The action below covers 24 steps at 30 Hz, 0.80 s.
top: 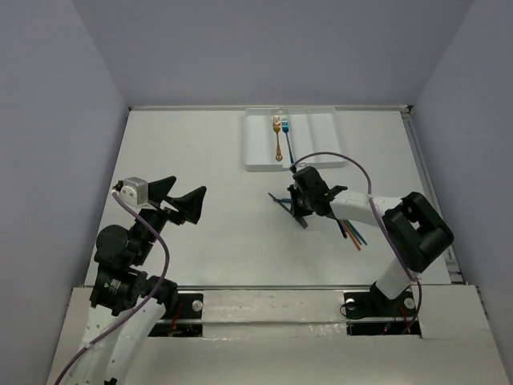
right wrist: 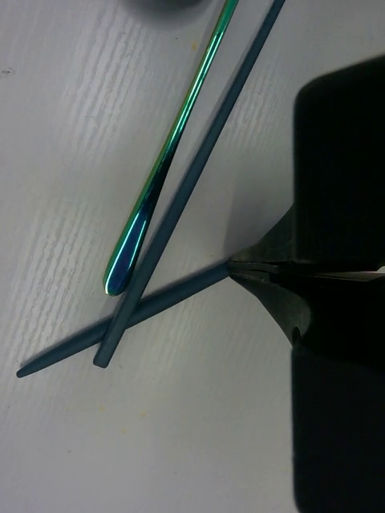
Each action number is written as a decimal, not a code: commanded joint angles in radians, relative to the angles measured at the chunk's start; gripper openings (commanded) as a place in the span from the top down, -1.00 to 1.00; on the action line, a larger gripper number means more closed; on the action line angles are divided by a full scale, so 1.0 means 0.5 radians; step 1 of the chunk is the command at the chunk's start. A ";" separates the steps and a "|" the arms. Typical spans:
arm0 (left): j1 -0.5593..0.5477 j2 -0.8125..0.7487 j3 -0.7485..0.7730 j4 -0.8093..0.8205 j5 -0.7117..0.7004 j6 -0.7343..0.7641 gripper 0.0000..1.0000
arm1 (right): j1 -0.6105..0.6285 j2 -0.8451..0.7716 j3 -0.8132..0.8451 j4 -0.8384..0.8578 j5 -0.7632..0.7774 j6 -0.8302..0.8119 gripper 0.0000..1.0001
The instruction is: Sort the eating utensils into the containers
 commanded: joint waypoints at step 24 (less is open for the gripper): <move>0.013 -0.002 0.056 0.094 0.009 0.001 -0.98 | 0.524 0.359 0.283 0.084 0.136 -0.072 1.00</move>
